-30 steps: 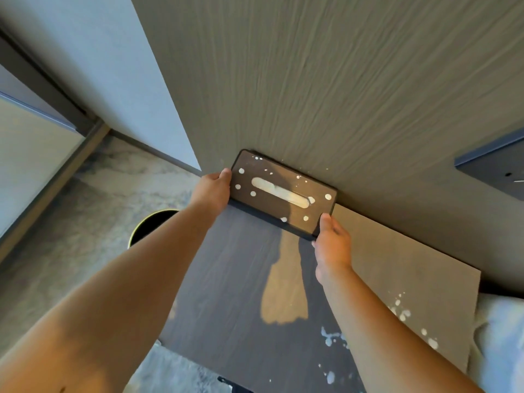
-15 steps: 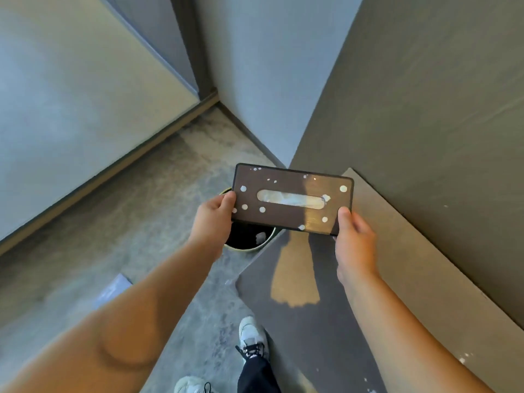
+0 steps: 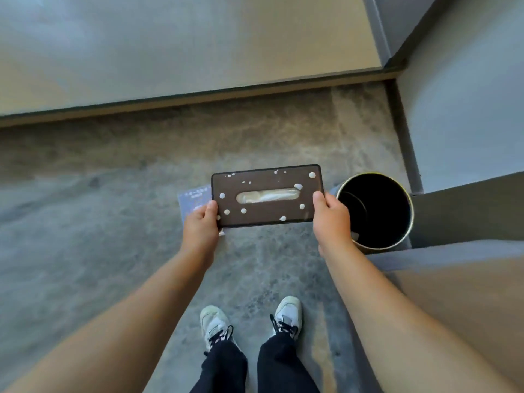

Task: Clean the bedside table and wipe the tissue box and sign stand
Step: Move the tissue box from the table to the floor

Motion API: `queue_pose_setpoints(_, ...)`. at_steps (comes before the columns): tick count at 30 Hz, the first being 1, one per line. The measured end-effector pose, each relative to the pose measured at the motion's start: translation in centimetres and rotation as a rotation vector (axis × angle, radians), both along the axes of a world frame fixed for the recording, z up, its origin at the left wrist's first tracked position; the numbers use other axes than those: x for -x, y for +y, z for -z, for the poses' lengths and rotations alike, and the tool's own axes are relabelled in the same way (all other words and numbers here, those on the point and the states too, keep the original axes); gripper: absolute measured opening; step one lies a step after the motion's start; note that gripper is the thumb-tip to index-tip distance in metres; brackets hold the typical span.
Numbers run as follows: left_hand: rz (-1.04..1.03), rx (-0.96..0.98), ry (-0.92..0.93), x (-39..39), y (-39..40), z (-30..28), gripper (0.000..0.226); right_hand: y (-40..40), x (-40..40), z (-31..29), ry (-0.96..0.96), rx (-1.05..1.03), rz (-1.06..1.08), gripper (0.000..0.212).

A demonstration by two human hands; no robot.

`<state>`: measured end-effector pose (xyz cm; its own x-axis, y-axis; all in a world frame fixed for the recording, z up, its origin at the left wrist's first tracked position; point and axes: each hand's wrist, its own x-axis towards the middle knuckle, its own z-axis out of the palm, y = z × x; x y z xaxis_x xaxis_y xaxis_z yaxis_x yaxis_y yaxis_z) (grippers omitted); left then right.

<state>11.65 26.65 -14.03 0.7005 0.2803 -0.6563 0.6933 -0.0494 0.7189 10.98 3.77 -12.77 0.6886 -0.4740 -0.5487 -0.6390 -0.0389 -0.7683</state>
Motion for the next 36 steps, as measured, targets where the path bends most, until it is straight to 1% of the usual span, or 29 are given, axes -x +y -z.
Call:
queue_pose_setpoints(3, -0.094, 0.006, 0.065, 2.0, 2.3, 5.3, 0.04, 2.8, -0.5, 5.4, 0.085, -0.021, -0.101, 0.031)
queue_pose_setpoints(6, -0.132, 0.003, 0.1, 2.8, 3.3, 10.9, 0.035, 4.1, -0.8, 11.2, 0.12, -0.022, -0.094, 0.029)
queue_pose_setpoints(8, -0.111, -0.018, 0.106, 2.6, 3.7, 14.8, 0.036, 4.4, -1.0, 15.0, 0.133, -0.054, -0.064, 0.028)
queue_pose_setpoints(13, -0.053, -0.086, 0.094, 0.4, 3.6, 23.6, 0.038, 3.8, -1.9, 23.5, 0.168, -0.08, -0.104, 0.029)
queue_pose_setpoints(19, 0.031, -0.111, 0.077, -2.0, 3.0, 30.7, 0.036, 2.2, -4.2, 32.1, 0.194, -0.076, -0.155, 0.032)
queue_pose_setpoints(24, 0.051, -0.097, 0.09, -2.6, 3.4, 34.6, 0.035, 1.8, -5.4, 36.3, 0.205, -0.074, -0.167, 0.039)
queue_pose_setpoints(27, 0.063, -0.128, 0.116, -2.7, 3.7, 36.0, 0.038, 2.3, -4.9, 37.8, 0.215, -0.076, -0.164, 0.04)
queue_pose_setpoints(30, 0.077, -0.143, 0.124, -2.6, 3.9, 36.9, 0.039, 2.5, -4.5, 38.4, 0.187, -0.051, -0.165, 0.036)
queue_pose_setpoints(33, 0.123, -0.182, 0.098, -2.7, 3.9, 36.9, 0.036, 2.5, -4.4, 38.4, 0.198, -0.004, -0.19, 0.036)
queue_pose_setpoints(36, 0.234, -0.261, 0.116, -3.3, 3.9, 36.0, 0.036, 2.6, -4.9, 37.5, 0.233, 0.125, -0.31, 0.034)
